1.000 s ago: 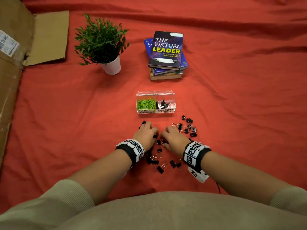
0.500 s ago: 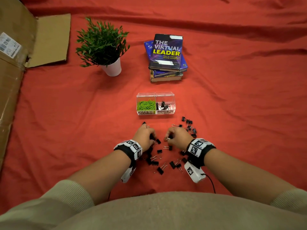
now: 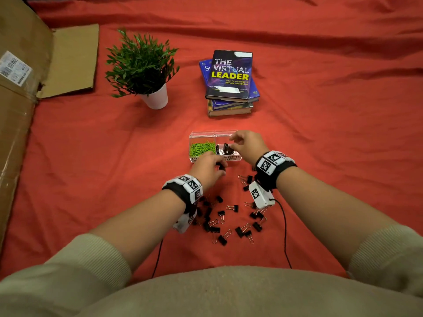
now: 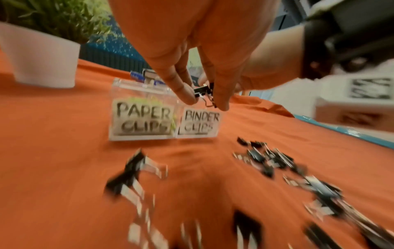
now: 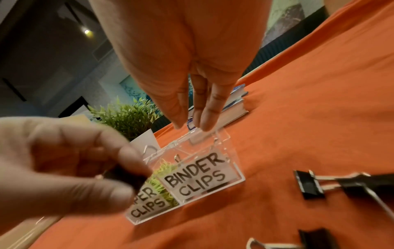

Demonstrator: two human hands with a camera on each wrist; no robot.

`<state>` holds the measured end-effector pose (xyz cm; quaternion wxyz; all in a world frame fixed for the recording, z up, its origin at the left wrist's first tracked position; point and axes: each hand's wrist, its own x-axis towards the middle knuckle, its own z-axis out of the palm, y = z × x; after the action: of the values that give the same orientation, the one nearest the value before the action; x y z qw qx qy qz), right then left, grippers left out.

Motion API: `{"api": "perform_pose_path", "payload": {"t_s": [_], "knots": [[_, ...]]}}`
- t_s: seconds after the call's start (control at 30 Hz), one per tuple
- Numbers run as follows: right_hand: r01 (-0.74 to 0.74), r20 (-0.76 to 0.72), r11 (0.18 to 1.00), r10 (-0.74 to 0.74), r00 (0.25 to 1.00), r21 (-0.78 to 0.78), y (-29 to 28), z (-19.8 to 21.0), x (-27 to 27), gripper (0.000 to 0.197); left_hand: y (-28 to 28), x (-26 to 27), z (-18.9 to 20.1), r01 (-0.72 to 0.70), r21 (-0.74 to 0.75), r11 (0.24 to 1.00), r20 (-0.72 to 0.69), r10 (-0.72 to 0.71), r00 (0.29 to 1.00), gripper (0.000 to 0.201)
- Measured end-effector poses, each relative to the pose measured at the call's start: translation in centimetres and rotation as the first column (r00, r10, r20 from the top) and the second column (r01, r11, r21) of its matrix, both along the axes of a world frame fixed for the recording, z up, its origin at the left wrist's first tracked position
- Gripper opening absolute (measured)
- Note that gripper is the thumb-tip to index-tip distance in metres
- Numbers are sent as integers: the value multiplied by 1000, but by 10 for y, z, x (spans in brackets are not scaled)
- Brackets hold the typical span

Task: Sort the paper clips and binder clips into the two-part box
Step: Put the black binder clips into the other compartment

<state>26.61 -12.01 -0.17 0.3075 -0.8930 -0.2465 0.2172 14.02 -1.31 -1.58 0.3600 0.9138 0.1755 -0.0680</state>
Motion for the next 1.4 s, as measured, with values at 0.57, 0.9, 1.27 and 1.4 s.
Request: {"api": "perform_pose_path", "payload": {"t_s": [0.57, 0.9, 1.27, 1.4], "knots": [[-224, 94, 878, 289, 953, -422, -70, -55, -40, 51, 12, 47, -5, 152, 223, 963, 14, -159, 987, 22], [-122, -40, 961, 116, 992, -247, -63, -56, -46, 12, -19, -41, -28, 332, 189, 924, -264, -278, 924, 27], [-137, -117, 967, 114, 987, -215, -62, -52, -54, 12, -11, -54, -35, 183, 175, 967, -179, -152, 972, 21], [-1, -280, 991, -37, 959, -136, -64, -49, -50, 15, 12, -50, -29, -9, 229, 973, -119, 38, 992, 34]]}}
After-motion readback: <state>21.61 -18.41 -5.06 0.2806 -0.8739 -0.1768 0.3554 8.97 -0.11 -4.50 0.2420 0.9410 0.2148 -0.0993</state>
